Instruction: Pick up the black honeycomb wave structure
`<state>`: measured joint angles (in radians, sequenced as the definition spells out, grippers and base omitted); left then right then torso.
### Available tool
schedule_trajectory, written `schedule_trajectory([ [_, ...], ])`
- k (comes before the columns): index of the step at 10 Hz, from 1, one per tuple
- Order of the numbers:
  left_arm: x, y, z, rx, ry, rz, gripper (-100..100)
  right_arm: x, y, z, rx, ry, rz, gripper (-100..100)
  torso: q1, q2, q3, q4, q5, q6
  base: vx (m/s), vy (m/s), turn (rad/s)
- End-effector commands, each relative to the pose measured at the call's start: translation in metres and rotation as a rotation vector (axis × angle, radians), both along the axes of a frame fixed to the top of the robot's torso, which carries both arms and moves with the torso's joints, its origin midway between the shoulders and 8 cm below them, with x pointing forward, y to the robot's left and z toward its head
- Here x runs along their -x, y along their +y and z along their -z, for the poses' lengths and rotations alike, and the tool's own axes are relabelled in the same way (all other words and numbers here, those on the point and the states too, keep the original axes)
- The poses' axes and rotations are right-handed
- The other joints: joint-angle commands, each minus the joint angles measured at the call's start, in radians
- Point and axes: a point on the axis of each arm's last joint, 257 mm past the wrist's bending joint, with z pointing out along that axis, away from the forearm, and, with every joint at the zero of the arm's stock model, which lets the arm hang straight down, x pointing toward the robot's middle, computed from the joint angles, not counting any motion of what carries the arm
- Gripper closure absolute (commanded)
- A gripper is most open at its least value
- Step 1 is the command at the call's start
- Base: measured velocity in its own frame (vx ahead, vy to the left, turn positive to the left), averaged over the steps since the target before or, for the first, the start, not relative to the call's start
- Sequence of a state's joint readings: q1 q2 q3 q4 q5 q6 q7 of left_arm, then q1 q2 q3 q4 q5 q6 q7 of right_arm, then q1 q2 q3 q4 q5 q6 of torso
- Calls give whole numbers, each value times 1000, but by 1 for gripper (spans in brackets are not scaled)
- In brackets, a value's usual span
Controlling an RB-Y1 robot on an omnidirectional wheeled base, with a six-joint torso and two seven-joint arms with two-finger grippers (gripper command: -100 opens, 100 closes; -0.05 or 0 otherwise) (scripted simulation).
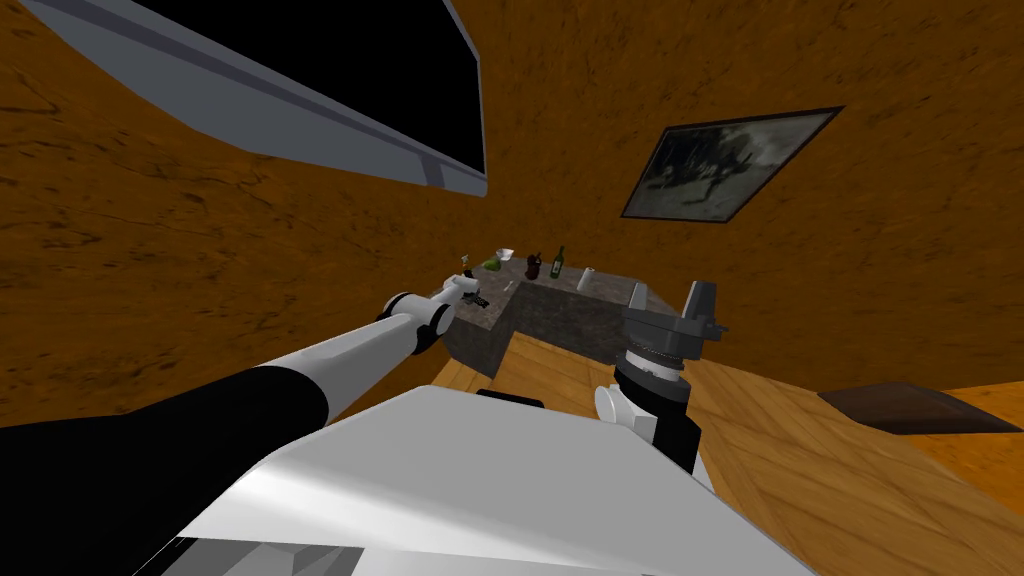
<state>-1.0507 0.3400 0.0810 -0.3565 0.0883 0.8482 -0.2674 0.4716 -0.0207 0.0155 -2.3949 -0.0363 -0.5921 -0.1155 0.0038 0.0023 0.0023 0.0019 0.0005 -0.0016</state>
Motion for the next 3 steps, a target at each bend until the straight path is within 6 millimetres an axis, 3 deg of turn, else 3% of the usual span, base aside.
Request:
schedule_trajectory([
  [1,-3,0,-3,0,-10,0,100,0,0,0,0,0,0,0,0,0,0,0,0,0,2,-4,17],
  [2,-1,0,-1,0,-3,-1,100,0,0,0,0,0,0,0,-2,-2,-1,0,0,0,0,0,0],
  [3,-2,0,-2,0,-5,-2,0,0,0,0,0,0,0,0,-2,-2,-1,0,0,1,0,0,0],
])
